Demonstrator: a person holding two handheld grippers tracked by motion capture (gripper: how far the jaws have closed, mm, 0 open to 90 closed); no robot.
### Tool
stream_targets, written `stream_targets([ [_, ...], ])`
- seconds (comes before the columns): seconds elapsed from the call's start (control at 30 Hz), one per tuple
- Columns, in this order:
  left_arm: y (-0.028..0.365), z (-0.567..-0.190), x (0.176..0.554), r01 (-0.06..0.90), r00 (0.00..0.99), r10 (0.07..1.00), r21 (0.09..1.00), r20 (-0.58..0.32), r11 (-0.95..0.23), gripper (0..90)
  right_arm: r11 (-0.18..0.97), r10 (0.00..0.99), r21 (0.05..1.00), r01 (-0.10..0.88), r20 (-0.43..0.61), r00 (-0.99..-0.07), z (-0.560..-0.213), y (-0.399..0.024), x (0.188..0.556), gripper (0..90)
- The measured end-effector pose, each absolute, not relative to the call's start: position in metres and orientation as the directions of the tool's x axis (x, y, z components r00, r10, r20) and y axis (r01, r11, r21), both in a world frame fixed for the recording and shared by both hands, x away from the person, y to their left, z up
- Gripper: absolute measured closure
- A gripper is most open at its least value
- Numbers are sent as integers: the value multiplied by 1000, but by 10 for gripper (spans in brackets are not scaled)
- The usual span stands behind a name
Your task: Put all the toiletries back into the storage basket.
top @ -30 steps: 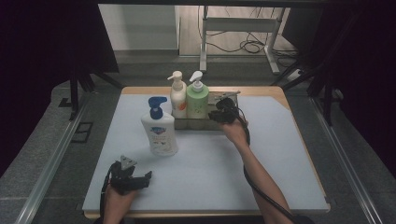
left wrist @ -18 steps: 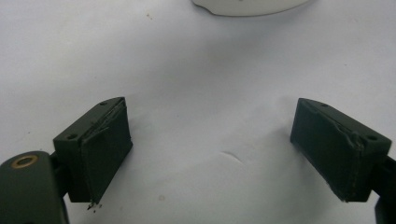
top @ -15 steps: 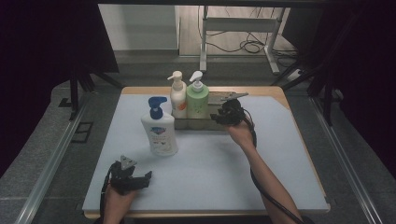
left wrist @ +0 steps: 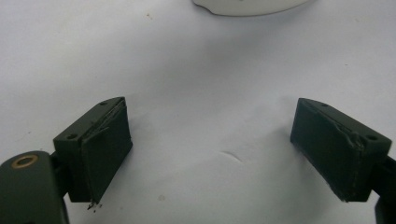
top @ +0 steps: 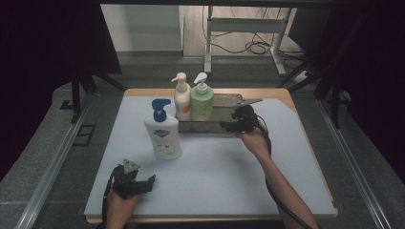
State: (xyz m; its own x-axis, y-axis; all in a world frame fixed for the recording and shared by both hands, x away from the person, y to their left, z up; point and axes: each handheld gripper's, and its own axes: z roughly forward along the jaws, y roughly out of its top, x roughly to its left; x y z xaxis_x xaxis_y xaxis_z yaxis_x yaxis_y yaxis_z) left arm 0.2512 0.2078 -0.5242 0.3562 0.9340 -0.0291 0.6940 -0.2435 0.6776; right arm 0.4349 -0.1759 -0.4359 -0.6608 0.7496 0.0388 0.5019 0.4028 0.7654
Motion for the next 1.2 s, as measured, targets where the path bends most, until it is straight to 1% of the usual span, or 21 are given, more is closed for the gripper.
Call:
stream_targets([
  [0.67, 207, -521, 253, 702, 357, 934, 667, -28, -249, 135, 472, 687, 756, 453, 6, -726, -432, -189, 385, 199],
  [0.7, 207, -521, 253, 698, 362, 932, 671, -29, -250, 149, 477, 684, 755, 451, 4, -730, -432, -189, 383, 194],
  [0.77, 205, -519, 253, 694, 362, 932, 674, -20, -254, 231, 483, 676, 753, 447, 4, -737, -433, -190, 377, 189],
  [0.83, 203, -518, 254, 689, 366, 930, 671, 6, -275, 243, 486, 670, 752, 445, 6, -742, -433, -191, 372, 181],
  [0.9, 202, -516, 254, 681, 367, 930, 675, 18, -282, 291, 492, 664, 752, 439, 3, -748, -434, -192, 367, 179],
  [1.13, 210, -509, 259, 675, 367, 930, 698, -37, -238, 423, 511, 652, 750, 420, -20, -758, -436, -200, 347, 159],
  [1.2, 211, -509, 262, 676, 375, 926, 696, -45, -240, 447, 513, 653, 749, 419, -24, -757, -437, -203, 343, 155],
])
